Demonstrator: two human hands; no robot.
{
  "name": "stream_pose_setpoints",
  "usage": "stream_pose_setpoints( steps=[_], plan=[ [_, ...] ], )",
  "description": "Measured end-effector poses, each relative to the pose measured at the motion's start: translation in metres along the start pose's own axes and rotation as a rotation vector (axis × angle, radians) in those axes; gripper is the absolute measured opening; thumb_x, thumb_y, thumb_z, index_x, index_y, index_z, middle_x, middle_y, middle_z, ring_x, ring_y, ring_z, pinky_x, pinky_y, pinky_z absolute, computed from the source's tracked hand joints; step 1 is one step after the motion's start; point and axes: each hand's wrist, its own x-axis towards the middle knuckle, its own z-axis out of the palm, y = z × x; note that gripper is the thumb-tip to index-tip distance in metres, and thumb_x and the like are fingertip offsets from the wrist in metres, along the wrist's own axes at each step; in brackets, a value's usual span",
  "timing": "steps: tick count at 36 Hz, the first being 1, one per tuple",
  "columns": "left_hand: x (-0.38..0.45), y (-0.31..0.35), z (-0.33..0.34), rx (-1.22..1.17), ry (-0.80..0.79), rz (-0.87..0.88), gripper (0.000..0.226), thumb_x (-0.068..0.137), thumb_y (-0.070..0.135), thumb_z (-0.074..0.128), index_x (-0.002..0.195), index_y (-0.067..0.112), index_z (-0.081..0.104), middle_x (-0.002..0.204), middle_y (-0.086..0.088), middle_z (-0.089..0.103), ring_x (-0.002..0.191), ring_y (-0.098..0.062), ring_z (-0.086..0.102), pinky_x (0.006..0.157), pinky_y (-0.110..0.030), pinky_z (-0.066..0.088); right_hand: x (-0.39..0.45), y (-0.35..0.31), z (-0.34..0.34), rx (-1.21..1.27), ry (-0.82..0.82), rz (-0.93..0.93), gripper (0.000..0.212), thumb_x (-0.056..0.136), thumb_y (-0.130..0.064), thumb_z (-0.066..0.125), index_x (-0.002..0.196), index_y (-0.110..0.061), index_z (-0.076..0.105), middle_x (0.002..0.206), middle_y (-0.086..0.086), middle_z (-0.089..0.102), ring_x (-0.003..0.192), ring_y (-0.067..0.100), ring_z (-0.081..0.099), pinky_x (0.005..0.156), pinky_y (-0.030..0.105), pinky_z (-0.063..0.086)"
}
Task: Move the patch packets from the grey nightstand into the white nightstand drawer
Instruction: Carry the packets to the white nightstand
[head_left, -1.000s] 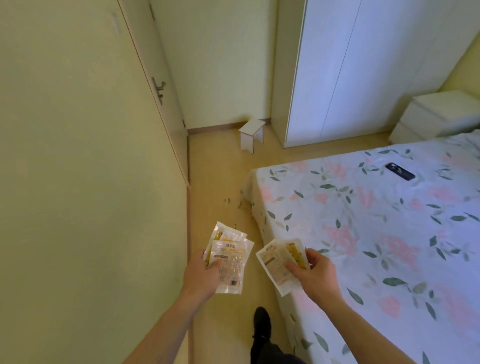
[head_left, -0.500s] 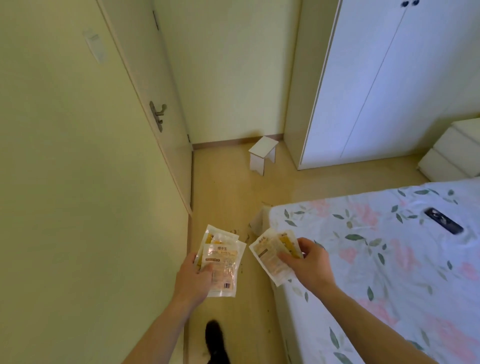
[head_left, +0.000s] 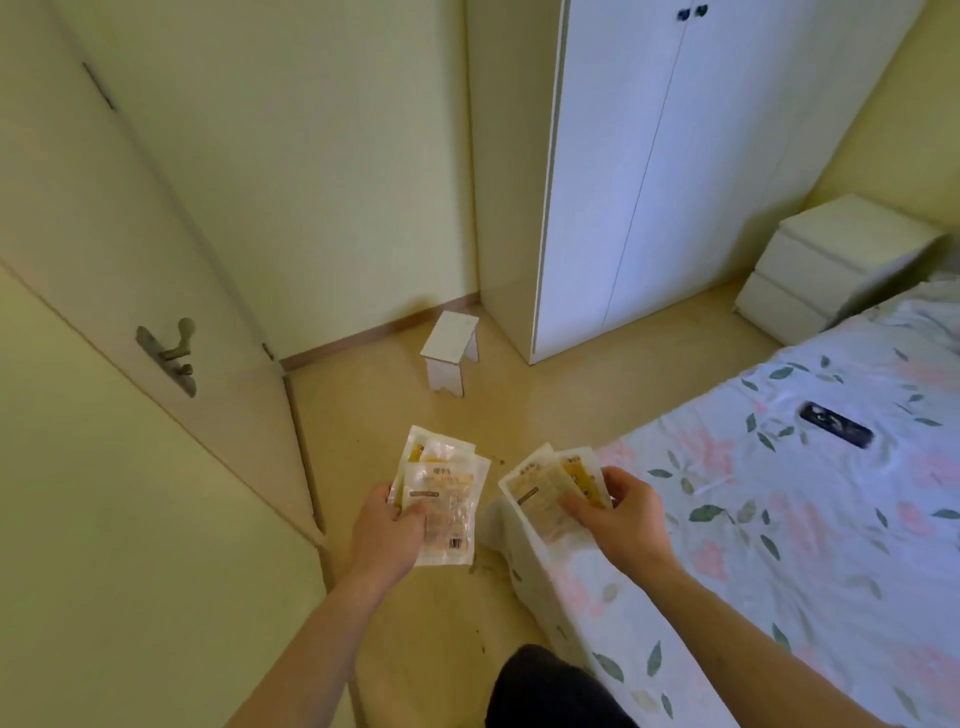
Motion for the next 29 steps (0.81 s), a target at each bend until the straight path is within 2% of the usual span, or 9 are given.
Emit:
stream_pose_setpoints(
  steps=[3,6,11,14,17,19,20,23,29],
  plan=[
    [0.047,0.027,0.002,0.014,-0.066,0.038,0.009,0.099,0.023,0.060,0.106,0.029,0.059,0.102,0.008,0.069,0.089,-0.011,0.068,0.062,-0.021,0.050,0.038,-0.009,0.006,0.045,0.060,0.021,0.017,0.082,-0.029,0.084,0.095,-0.031,0.074,0.085,-0.014,0.076,0.072,0.004,0.072,0.057,0.017,0.054],
    [0.098,0.046,0.003,0.039,-0.100,0.052,0.010,0.099,0.022,0.060,0.108,0.028,0.060,0.103,0.008,0.070,0.088,-0.010,0.069,0.059,-0.018,0.050,0.081,-0.015,0.018,0.072,0.093,0.049,0.018,0.082,-0.028,0.084,0.097,-0.029,0.075,0.086,-0.011,0.077,0.070,0.004,0.073,0.057,0.024,0.059],
    [0.184,0.081,0.000,0.053,-0.117,0.066,0.012,0.099,0.022,0.059,0.110,0.027,0.060,0.104,0.007,0.070,0.088,-0.009,0.070,0.059,-0.018,0.051,0.165,-0.041,0.047,0.114,0.102,0.066,0.022,0.085,-0.024,0.082,0.105,-0.023,0.074,0.088,-0.012,0.076,0.066,-0.004,0.071,0.051,0.012,0.052],
    [0.230,0.106,-0.006,0.072,-0.111,0.055,0.010,0.100,0.021,0.059,0.106,0.029,0.059,0.103,0.007,0.069,0.086,-0.008,0.068,0.058,-0.018,0.049,0.212,-0.064,0.061,0.071,0.078,0.089,0.017,0.086,-0.032,0.081,0.097,-0.036,0.069,0.084,-0.019,0.072,0.059,-0.014,0.064,0.040,0.007,0.042],
    [0.280,0.134,-0.014,0.070,-0.109,0.060,0.011,0.100,0.020,0.059,0.107,0.029,0.060,0.103,0.007,0.070,0.088,-0.010,0.069,0.060,-0.020,0.050,0.264,-0.081,0.074,0.096,0.042,0.088,0.018,0.084,-0.028,0.083,0.098,-0.031,0.072,0.089,-0.010,0.077,0.068,-0.007,0.070,0.054,0.011,0.053],
    [0.316,0.154,-0.017,0.067,-0.095,0.074,0.013,0.099,0.021,0.059,0.111,0.027,0.062,0.105,0.006,0.071,0.089,-0.011,0.069,0.062,-0.022,0.051,0.300,-0.094,0.078,0.097,0.034,0.092,0.019,0.082,-0.025,0.085,0.097,-0.029,0.074,0.088,-0.010,0.079,0.073,0.001,0.074,0.067,0.028,0.064],
    [0.333,0.163,-0.017,0.066,-0.085,0.074,0.014,0.099,0.021,0.060,0.112,0.026,0.062,0.105,0.005,0.070,0.090,-0.012,0.069,0.063,-0.023,0.051,0.316,-0.100,0.079,0.094,0.035,0.091,0.019,0.081,-0.025,0.085,0.095,-0.030,0.075,0.086,-0.010,0.078,0.074,0.003,0.075,0.069,0.033,0.065],
    [0.375,0.187,-0.015,0.056,-0.070,0.073,0.013,0.099,0.022,0.060,0.112,0.024,0.061,0.104,0.004,0.069,0.090,-0.013,0.067,0.062,-0.025,0.049,0.360,-0.120,0.079,0.110,0.050,0.074,0.016,0.081,-0.025,0.085,0.093,-0.028,0.075,0.084,-0.010,0.078,0.074,0.006,0.075,0.068,0.036,0.065],
    [0.464,0.236,0.010,0.056,-0.169,0.078,0.012,0.098,0.020,0.060,0.108,0.026,0.062,0.104,0.004,0.071,0.090,-0.014,0.070,0.067,-0.027,0.053,0.444,-0.146,0.071,0.130,0.130,0.072,0.013,0.082,-0.022,0.085,0.090,-0.026,0.075,0.083,-0.012,0.078,0.075,0.007,0.075,0.068,0.034,0.064]
  ],
)
